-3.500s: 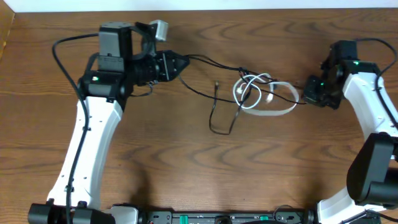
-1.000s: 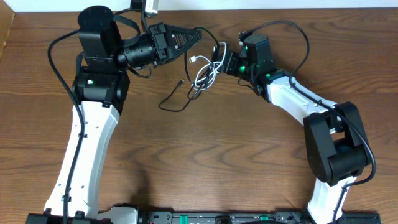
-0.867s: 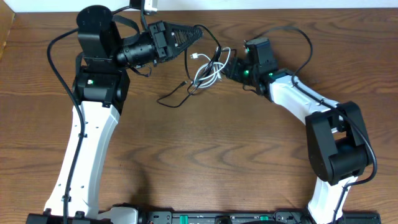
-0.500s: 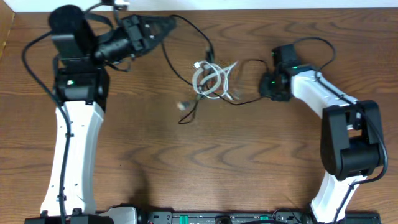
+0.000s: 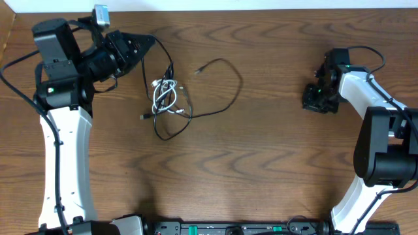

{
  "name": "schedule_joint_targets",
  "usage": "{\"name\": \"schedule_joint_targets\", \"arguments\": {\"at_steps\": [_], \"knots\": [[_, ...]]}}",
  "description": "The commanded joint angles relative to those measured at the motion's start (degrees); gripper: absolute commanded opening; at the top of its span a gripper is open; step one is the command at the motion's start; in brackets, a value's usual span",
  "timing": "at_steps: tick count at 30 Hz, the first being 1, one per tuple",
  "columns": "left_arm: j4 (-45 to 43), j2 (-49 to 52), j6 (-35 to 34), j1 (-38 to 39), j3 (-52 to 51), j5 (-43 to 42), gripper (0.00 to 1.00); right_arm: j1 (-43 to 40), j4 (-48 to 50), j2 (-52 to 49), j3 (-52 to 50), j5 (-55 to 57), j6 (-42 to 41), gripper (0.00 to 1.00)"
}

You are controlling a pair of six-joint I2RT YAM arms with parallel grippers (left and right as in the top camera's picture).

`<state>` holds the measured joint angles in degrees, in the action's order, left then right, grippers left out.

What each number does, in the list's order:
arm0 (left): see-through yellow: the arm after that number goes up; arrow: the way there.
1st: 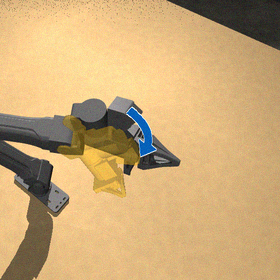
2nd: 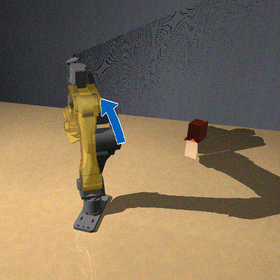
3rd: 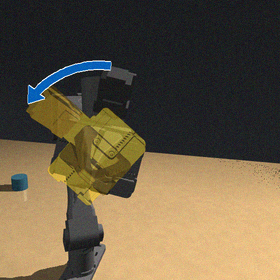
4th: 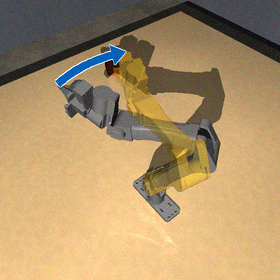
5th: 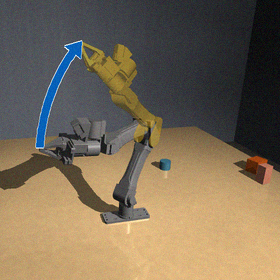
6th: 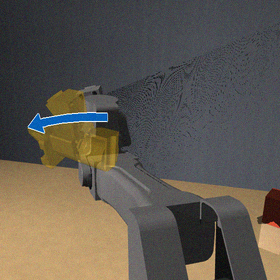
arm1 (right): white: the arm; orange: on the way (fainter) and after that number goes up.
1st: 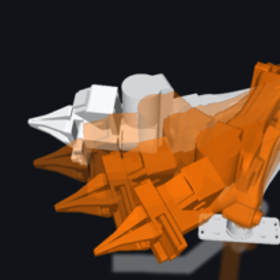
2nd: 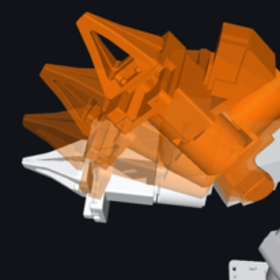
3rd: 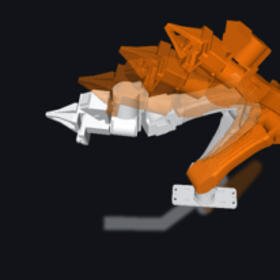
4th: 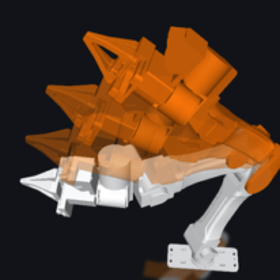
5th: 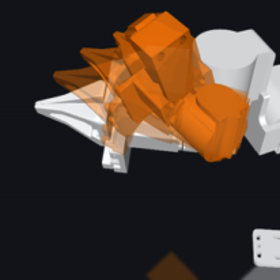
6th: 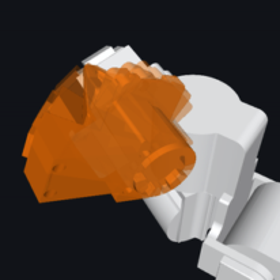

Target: Untangle cables

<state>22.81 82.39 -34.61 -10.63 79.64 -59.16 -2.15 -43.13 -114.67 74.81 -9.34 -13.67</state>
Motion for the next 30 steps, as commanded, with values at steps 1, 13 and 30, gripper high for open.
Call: {"name": "schedule_joint_targets", "arguments": {"at_steps": [1,13,30], "knots": [[1.92,-1.16,6.78,2.03,1.07,2.08,0.08,0.46,0.33,-0.26,-0.63,-15.13,12.52,0.27],[3.06,-1.16,6.73,10.40,1.07,7.80,0.07,10.78,9.57,11.98,-0.55,-47.67,8.59,0.44],[5.05,-1.16,6.71,18.97,1.07,17.68,0.07,29.70,31.12,11.06,-0.57,-31.21,-31.87,0.56]]}}
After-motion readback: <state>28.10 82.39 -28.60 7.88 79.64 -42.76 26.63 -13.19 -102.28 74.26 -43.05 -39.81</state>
